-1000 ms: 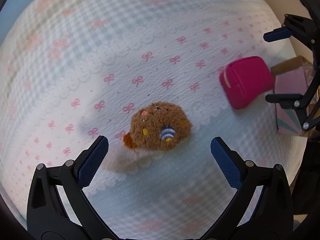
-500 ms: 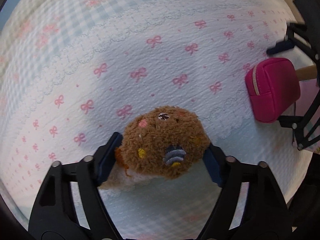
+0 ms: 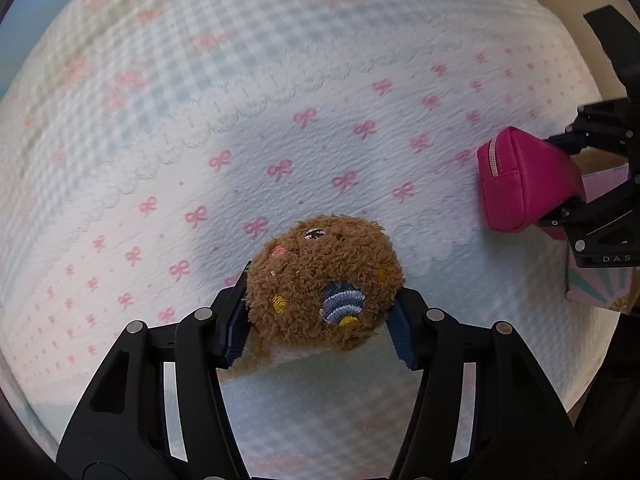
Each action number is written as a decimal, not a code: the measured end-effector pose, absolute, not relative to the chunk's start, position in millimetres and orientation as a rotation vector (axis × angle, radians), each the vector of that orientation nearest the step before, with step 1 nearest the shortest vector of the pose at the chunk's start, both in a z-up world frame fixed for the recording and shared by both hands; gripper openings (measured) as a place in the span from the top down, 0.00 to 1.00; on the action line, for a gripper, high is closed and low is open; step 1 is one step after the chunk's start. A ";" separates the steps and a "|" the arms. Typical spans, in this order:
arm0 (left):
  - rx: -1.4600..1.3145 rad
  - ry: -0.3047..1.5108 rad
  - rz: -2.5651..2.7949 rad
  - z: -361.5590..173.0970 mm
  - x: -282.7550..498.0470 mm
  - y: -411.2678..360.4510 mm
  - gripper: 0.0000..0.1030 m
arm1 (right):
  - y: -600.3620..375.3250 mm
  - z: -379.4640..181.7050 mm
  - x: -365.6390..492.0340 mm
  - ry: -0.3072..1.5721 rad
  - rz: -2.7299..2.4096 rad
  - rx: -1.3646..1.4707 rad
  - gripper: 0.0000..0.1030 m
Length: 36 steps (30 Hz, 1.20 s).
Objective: Organize soft objects
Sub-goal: 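Grasp the brown bear plush with the left tool while the right tool grasps the magenta pouch, then carry the bear plush and magenta pouch into the box and release both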
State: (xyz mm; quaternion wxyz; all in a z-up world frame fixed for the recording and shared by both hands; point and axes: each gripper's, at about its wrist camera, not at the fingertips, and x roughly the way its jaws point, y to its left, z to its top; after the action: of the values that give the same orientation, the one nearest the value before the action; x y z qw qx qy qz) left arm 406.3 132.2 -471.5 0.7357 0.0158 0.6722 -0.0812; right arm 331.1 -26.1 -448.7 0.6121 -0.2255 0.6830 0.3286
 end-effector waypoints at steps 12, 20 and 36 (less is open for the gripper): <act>0.035 1.327 -0.178 -357.9 364.8 137.4 0.47 | -71.9 -329.9 315.0 1.464 0.646 -0.246 0.51; 0.063 1.201 -0.239 -276.9 329.6 100.4 0.47 | -111.0 -249.3 278.6 1.382 0.549 -0.027 0.51; 0.137 1.084 -0.463 -197.1 296.0 -75.3 0.47 | -295.4 -169.6 206.8 1.299 0.221 0.140 0.51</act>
State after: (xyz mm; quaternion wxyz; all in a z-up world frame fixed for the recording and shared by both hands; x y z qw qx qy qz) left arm 296.0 -75.3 -197.1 0.8292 0.0646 0.5106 -0.2180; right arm 206.8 -295.4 -169.6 0.7884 0.0648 0.6032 0.1024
